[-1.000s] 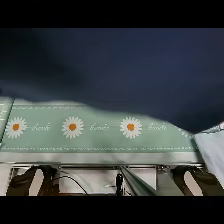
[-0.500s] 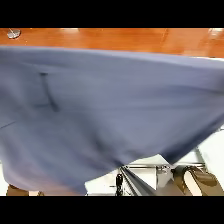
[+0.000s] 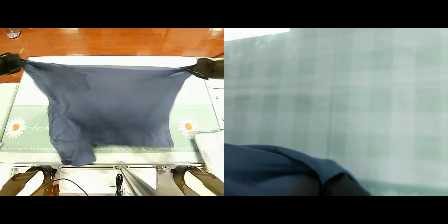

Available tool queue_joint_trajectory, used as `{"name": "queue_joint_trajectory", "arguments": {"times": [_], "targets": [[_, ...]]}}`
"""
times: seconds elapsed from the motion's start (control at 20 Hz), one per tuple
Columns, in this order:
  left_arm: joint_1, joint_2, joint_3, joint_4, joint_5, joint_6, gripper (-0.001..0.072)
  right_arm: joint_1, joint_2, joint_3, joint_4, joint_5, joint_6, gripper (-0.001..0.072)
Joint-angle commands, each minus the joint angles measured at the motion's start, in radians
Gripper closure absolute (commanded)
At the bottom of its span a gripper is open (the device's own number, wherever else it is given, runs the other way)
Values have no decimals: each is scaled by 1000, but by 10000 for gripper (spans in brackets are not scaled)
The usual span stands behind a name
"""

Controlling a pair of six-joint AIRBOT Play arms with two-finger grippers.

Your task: Fold the shirts.

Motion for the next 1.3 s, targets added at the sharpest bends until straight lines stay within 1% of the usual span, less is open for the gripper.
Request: {"name": "queue_joint_trajectory", "arguments": {"times": [0.0, 0.05, 0.15, 0.2, 0.35, 0.5, 0.55, 0.6, 0.75, 0.8, 0.85, 0.95, 1.1, 1.25], "targets": [[-69, -245, 45, -10, 186, -95, 689, 0, -300, 92, 114, -183, -37, 688], [-79, -308, 74, -10, 190, -137, 689, 0, -385, 159, 142, -190, -37, 688], [-92, -401, 109, -10, 190, -190, 689, 0, -522, 282, 186, -187, -33, 688], [-100, -432, 117, -14, 187, -203, 689, 0, -579, 334, 207, -179, -24, 688], [-109, -488, 118, -48, 165, -204, 689, 0, -686, 424, 228, -139, 5, 688], [-96, -483, 123, -47, 108, -203, 689, -5, -707, 440, 218, -76, 4, 688], [-84, -474, 134, -48, 56, -184, 689, -14, -702, 441, 218, -42, -3, 688], [-72, -467, 147, -47, -10, -146, 688, -28, -694, 440, 217, 7, -19, 688], [-41, -468, 167, -44, -259, 6, 688, -72, -686, 440, 204, 191, -53, 688], [-35, -474, 166, -40, -323, 29, 689, -81, -687, 440, 158, 242, -55, 688], [-34, -481, 164, -27, -377, 29, 689, -81, -687, 436, 74, 288, -51, 687], [-34, -496, 130, -23, -406, 45, 688, -71, -687, 402, -36, 328, -43, 687], [-34, -524, 64, -24, -412, 44, 688, -58, -687, 303, -42, 316, -40, 687], [-34, -558, 48, -25, -456, 43, 688, -43, -687, 249, -39, 286, -40, 687]]}}
